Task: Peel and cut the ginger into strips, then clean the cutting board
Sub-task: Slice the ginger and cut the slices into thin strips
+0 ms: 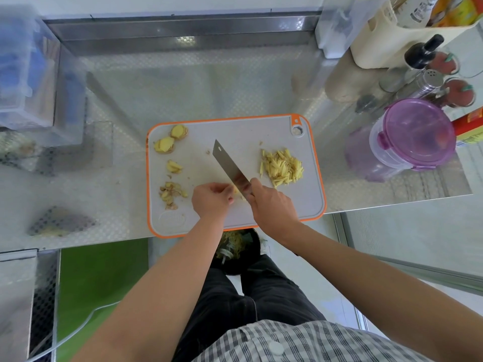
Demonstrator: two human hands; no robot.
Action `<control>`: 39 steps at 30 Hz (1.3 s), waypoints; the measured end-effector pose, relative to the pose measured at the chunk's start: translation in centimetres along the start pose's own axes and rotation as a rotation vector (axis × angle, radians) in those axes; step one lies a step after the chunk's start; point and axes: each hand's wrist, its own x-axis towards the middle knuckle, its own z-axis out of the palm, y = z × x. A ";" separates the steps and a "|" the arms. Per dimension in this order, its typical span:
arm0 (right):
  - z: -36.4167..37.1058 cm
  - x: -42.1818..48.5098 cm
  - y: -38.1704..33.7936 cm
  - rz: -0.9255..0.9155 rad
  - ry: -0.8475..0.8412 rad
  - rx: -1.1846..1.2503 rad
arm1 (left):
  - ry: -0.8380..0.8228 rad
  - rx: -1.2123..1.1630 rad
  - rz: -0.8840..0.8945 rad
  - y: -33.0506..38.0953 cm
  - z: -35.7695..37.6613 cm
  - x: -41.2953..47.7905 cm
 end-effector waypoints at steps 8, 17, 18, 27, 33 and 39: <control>0.5 0.3 -0.3 0.018 -0.031 -0.021 | 0.002 0.012 0.002 -0.1 -0.1 0.0; 1.2 0.8 -0.2 0.041 -0.023 0.005 | 0.005 -0.006 0.010 -0.1 0.0 -0.2; 1.0 0.7 -0.1 0.036 -0.008 0.020 | 0.006 -0.005 0.011 -0.1 0.0 -0.2; 0.9 0.0 -0.4 0.014 0.007 -0.028 | 0.024 0.005 0.022 -0.4 0.1 -0.1; 1.7 0.6 -0.9 0.042 0.009 -0.059 | 0.010 0.041 0.037 -0.5 0.1 0.1; 2.3 1.1 -0.8 0.041 0.014 -0.051 | 0.005 0.056 0.057 -0.6 0.0 0.1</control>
